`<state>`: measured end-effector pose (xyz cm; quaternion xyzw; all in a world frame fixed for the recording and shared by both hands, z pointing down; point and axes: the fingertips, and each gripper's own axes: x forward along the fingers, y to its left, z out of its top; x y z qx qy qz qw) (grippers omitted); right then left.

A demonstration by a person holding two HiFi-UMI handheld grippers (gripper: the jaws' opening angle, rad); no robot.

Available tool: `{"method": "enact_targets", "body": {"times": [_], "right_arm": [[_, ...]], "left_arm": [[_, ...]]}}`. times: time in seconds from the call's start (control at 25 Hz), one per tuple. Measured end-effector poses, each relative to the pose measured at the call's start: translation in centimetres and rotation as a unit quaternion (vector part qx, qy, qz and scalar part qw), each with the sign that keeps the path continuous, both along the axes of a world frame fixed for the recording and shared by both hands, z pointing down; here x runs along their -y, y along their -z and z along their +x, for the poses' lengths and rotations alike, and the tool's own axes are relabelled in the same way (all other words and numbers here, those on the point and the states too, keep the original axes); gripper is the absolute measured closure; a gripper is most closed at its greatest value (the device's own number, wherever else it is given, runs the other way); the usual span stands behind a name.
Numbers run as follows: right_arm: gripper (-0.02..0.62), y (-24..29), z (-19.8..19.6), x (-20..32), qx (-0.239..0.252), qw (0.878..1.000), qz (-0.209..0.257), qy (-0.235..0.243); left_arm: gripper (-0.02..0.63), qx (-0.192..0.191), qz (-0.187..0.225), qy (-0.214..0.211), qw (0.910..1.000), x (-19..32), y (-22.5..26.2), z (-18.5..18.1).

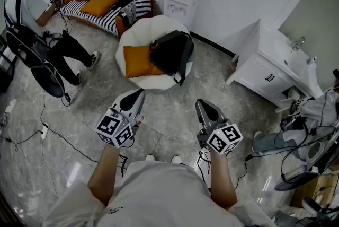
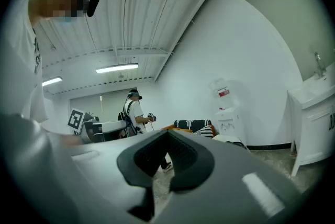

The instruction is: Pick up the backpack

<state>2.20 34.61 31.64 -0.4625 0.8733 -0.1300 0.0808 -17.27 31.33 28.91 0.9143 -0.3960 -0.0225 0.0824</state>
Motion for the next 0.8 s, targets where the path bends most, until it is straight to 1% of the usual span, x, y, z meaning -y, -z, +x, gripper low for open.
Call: {"method": "enact_targets", "body": {"times": [0.12, 0.44, 0.6, 0.8], "right_arm": [[0.594, -0.2, -0.4, -1.0, -0.006, 1.0, 0.007, -0.003], [0.594, 0.7, -0.4, 0.5, -0.047, 0.998, 0.027, -0.013], [0.593, 0.9, 0.2, 1.4, -0.047, 0.998, 0.022, -0.025], [0.593, 0.7, 0.0, 1.5, -0.051, 0.998, 0.015, -0.034]], "left_arm": [[0.61, 0.005, 0.004, 0.001, 1.0, -0.8, -0.7, -0.4], [0.611, 0.015, 0.02, 0.022, 0.9994, 1.1, -0.3, -1.3], [0.609, 0.025, 0.024, 0.031, 0.9989, 2.0, -0.1, -1.7], [0.609, 0.026, 0.025, 0.042, 0.9985, 2.7, -0.1, -3.4]]}}
